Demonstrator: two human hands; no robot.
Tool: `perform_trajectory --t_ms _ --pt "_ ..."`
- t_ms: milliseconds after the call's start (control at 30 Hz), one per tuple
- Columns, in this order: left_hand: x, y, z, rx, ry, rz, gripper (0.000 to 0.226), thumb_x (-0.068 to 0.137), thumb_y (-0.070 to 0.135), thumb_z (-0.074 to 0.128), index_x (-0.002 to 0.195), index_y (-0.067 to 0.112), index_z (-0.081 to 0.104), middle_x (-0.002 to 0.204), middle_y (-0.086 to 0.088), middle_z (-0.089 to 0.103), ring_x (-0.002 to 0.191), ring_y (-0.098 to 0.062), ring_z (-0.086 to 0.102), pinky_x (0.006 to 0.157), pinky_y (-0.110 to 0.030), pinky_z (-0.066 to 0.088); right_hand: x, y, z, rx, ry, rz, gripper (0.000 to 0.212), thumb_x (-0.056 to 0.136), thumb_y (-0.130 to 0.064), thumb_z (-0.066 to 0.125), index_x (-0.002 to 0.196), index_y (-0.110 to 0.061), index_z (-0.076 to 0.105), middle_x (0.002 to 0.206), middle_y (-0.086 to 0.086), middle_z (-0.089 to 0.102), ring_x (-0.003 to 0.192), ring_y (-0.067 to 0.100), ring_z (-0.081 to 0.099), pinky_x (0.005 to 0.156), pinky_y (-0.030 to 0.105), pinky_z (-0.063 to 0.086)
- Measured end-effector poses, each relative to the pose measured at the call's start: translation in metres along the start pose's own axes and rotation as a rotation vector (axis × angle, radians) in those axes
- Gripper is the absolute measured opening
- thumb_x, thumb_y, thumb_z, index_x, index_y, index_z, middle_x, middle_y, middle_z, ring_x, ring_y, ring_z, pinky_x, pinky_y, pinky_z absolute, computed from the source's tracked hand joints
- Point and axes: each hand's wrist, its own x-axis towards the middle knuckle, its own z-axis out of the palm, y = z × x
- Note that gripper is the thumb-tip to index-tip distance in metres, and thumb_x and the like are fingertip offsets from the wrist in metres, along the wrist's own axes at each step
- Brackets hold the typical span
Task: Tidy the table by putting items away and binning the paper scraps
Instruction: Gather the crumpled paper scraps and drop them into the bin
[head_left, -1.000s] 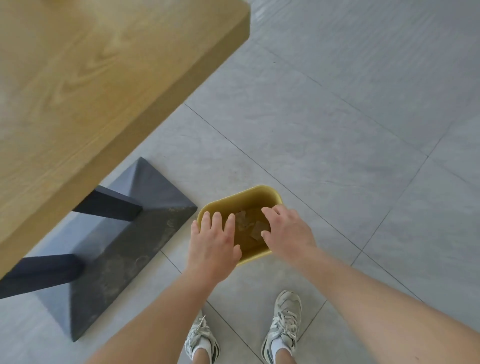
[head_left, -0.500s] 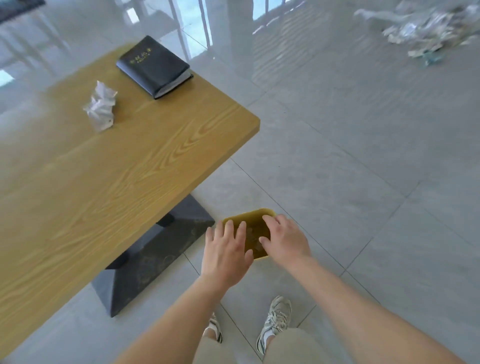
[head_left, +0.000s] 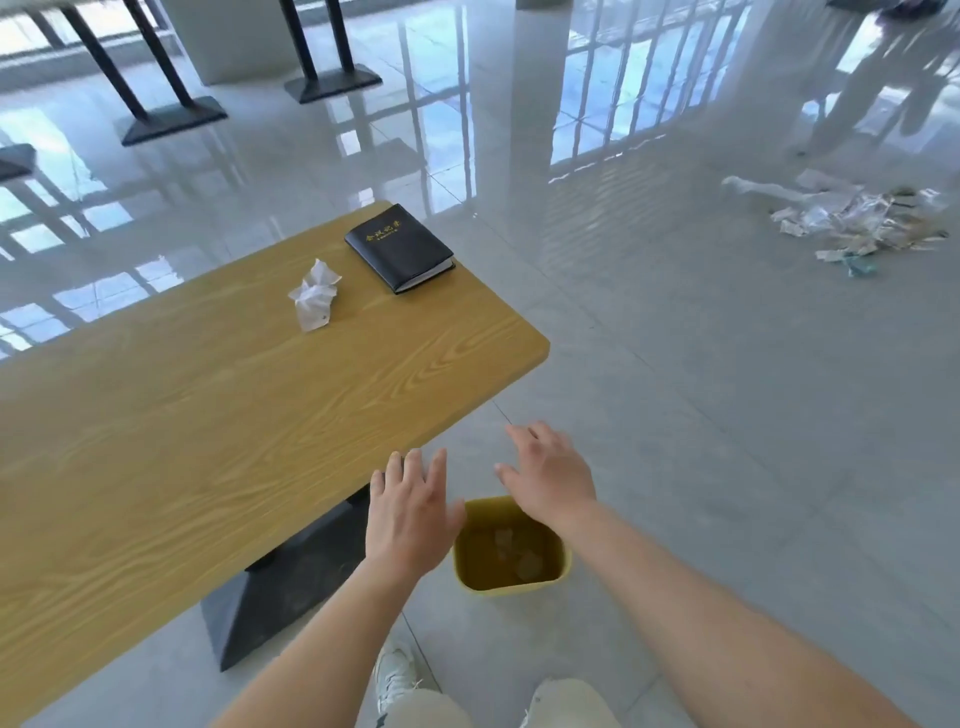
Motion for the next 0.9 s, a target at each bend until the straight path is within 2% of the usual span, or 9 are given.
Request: perform_trajectory --t_ms 167,500,900 --pt "0.0 -0.034 -0.026 -0.012 0.044 -0.067 0.068 0.092 0.052 0.044 0.148 0.019 0.025 0.147 -0.012 0.041 0.14 -0.036 0.031 0.112 -0.053 0.032 0.017 -0.038 -0.012 0.004 0.015 -0.088 0.053 0.091 -0.044 0.059 0.138 -0.023 0.045 0.129 0.007 0.056 0.113 0.028 0.052 0.085 0.037 0.048" --pt "0.007 -0.103 -0.06 -0.033 0.116 -0.141 0.074 0.09 0.055 0.049 0.149 0.021 0.02 0.151 -0.015 0.036 0.142 -0.037 0.027 0.113 -0.056 0.031 0.045 -0.109 -0.019 -0.047 0.026 -0.184 0.057 0.09 -0.047 0.06 0.14 -0.025 0.043 0.131 0.004 0.055 0.113 0.026 0.05 0.086 0.038 0.048" --pt "0.022 -0.218 -0.098 -0.052 0.149 -0.132 0.077 0.091 0.055 0.046 0.152 0.021 0.015 0.155 -0.015 0.028 0.145 -0.037 0.02 0.116 -0.058 0.024 0.08 -0.207 -0.013 -0.084 0.018 -0.138 0.056 0.092 -0.046 0.059 0.141 -0.025 0.043 0.133 0.004 0.054 0.118 0.026 0.05 0.094 0.039 0.048"
